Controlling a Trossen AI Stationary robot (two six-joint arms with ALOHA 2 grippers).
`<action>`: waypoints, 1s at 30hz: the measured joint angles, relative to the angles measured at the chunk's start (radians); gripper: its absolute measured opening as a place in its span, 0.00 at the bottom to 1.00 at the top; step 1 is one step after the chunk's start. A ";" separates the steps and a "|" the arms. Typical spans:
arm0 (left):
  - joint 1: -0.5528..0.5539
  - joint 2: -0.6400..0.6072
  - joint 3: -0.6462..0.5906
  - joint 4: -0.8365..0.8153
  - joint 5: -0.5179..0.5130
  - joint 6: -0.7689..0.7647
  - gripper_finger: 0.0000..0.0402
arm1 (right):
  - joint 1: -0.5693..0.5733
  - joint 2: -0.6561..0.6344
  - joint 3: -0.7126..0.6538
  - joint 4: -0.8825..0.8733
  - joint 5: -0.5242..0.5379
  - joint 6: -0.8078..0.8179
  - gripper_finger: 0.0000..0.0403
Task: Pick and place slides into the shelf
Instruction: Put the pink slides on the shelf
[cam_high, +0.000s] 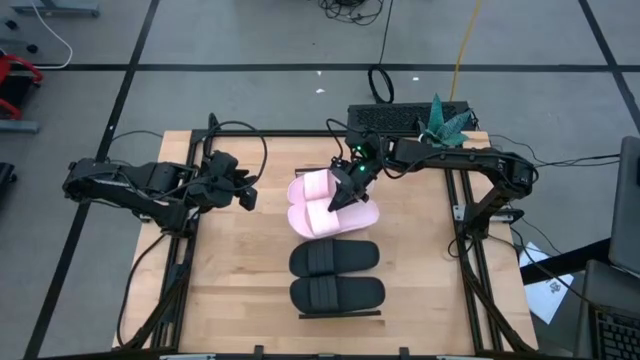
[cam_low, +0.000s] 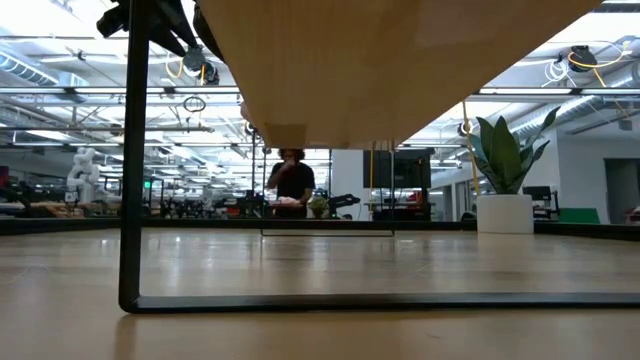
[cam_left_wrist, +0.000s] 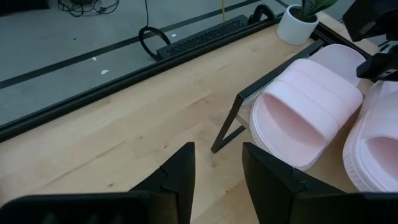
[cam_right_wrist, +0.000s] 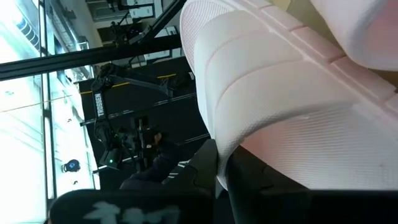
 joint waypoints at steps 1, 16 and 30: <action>0.000 0.000 0.000 0.000 0.000 0.000 0.32 | 0.000 0.000 0.000 0.001 0.000 0.001 0.04; 0.000 0.000 0.000 0.000 0.000 -0.001 0.32 | 0.000 0.000 0.000 0.003 0.002 0.002 0.26; 0.000 0.000 0.000 0.000 0.000 -0.001 0.32 | 0.002 0.000 0.000 0.004 0.002 0.087 0.32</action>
